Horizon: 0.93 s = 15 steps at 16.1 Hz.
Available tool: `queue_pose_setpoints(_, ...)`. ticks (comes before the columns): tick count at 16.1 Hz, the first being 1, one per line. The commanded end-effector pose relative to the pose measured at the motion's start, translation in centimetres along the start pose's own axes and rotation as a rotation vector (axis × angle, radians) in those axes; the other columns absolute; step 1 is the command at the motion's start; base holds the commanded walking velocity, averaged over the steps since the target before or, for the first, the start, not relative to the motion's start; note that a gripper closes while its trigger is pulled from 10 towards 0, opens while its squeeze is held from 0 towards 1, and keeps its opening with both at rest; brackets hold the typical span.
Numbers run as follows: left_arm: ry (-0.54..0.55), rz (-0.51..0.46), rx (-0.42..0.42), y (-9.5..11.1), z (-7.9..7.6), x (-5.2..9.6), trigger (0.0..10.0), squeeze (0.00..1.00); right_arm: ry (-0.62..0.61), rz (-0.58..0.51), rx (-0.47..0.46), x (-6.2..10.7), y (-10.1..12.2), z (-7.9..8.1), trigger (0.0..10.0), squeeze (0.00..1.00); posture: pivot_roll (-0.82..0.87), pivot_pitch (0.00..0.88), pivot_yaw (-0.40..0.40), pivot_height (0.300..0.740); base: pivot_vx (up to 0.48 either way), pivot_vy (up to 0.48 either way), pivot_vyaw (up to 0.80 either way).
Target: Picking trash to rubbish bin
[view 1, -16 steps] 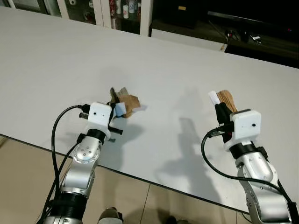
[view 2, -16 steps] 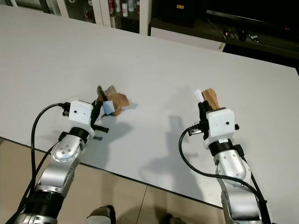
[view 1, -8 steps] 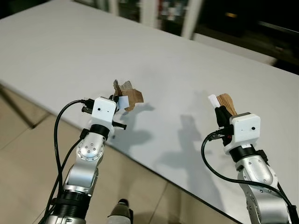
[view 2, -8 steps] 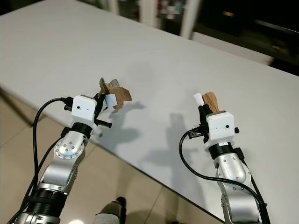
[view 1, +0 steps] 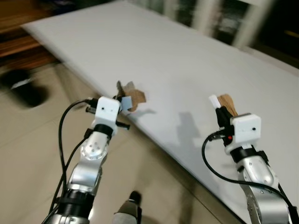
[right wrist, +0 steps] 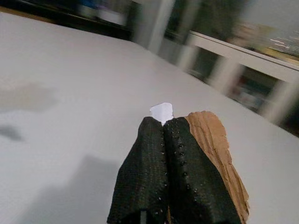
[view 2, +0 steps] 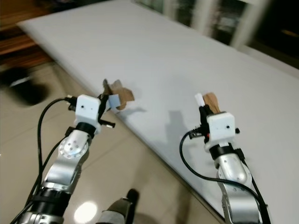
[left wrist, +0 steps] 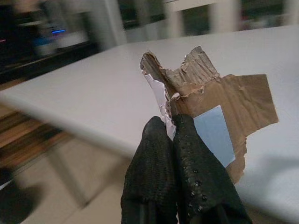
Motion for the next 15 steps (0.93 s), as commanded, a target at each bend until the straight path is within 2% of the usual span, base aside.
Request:
queue_pose_setpoints(1, 0.001, 0.013, -0.005, -0.2, 0.1, 0.1, 4.9, 0.00, -0.006, -0.016, 0.003, 0.0, 0.4, -0.1, 10.0, 0.00, 0.19, 0.110, -0.031, 0.740, 0.000, 0.000, 0.79)
queue_pose_setpoints(2, -0.004, 0.014, -0.005, -0.2, -0.1, -0.1, 5.5, 0.00, -0.010, -0.016, 0.003, 0.1, 0.4, -0.2, 10.0, 0.00, 0.19, 0.110, -0.031, 0.740, 0.000, 0.000, 0.78)
queue_pose_setpoints(6, -0.021, 0.012, 0.017, 0.0, -0.8, -0.6, 5.5, 0.00, -0.013, -0.018, 0.003, 0.1, 0.5, -0.3, 10.0, 0.00, 0.19, 0.102, -0.029, 0.740, 0.000, 0.000, 0.78)
queue_pose_setpoints(10, -0.022, 0.022, 0.060, -0.1, -1.1, -1.1, 4.7, 0.00, -0.023, -0.024, 0.005, -0.1, 0.6, -0.7, 10.0, 0.00, 0.18, 0.093, -0.035, 0.740, 0.000, 0.000, 0.69)
queue_pose_setpoints(12, -0.016, 0.023, 0.075, 0.0, -1.1, -1.4, 3.2, 0.00, -0.019, -0.024, 0.004, -0.1, 0.6, -0.5, 10.0, 0.00, 0.18, 0.093, -0.035, 0.740, 0.000, 0.000, 0.00)
queue_pose_setpoints(14, -0.017, 0.021, 0.078, 0.1, -1.3, -1.5, 3.9, 0.00, -0.015, -0.022, 0.005, -0.1, 0.6, -0.4, 10.0, 0.00, 0.18, 0.093, -0.035, 0.740, 0.000, 0.000, 0.66)
queue_pose_setpoints(15, -0.016, 0.023, 0.079, 0.1, -1.3, -1.5, 4.7, 0.00, -0.015, -0.022, 0.007, -0.1, 0.6, -0.4, 10.0, 0.00, 0.18, 0.093, -0.035, 0.740, 0.000, 0.000, 0.72)
Point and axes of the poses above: a point about 5 cm out from each wrist's last joint towards the gripper, its own x axis pointing back from the gripper into the wrist, its own y axis along the axis of the wrist's last joint, z = x × y, the point moved 6 cm from there along -x, pointing out of the wrist towards the gripper, and after that the axes turned 6 degrees about x, right-handed, at the moved point
